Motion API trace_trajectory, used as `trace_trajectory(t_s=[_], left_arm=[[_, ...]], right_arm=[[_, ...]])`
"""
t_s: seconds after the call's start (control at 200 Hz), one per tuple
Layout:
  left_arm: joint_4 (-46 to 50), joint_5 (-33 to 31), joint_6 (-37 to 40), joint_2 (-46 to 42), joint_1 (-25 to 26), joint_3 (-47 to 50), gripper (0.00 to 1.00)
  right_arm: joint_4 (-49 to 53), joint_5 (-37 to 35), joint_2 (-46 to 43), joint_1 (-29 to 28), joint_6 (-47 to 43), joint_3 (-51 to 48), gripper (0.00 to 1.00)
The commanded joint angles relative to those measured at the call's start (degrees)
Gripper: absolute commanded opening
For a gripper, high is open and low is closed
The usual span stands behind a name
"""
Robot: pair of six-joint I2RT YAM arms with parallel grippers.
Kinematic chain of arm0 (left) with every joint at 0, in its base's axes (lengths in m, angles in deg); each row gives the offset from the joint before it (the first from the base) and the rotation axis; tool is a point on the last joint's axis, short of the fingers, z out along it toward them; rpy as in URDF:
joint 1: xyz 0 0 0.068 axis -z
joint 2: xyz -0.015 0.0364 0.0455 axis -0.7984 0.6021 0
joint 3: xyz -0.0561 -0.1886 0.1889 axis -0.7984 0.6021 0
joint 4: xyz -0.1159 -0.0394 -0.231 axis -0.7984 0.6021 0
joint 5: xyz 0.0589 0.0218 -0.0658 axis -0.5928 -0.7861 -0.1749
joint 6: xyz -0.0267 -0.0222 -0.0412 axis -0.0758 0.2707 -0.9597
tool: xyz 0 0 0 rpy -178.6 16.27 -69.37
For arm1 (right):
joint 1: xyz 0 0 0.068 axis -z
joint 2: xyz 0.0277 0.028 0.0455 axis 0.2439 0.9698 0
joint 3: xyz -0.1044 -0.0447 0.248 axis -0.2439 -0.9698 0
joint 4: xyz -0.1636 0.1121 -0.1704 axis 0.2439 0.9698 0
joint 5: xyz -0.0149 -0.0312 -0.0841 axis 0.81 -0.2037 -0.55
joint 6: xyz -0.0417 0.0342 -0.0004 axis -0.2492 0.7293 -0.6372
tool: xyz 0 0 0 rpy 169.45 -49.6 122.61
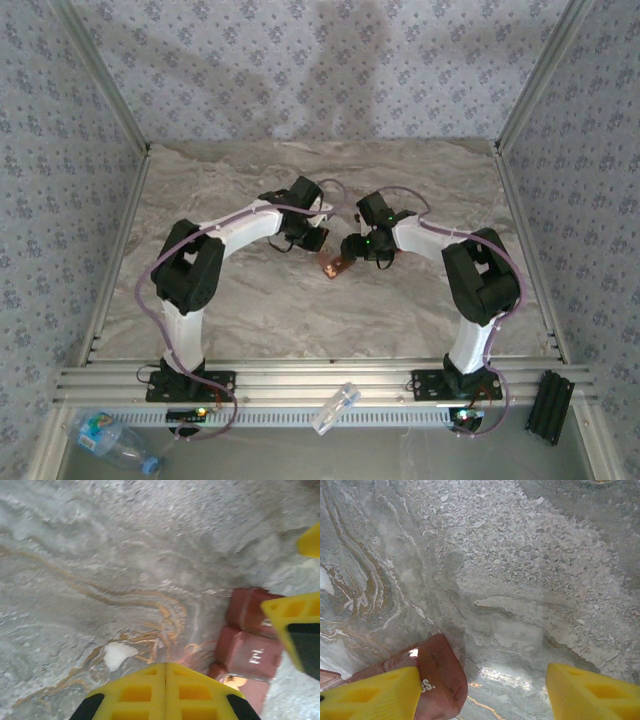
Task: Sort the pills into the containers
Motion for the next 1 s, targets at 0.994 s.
trace_trajectory(t_s=[0.994], left_arm=[[0.4, 8.6, -3.3, -5.7, 2.1, 2.8, 0.00]], right_arm=[[1.7, -3.7, 3.6, -0.8, 0.4, -1.1, 0.68]])
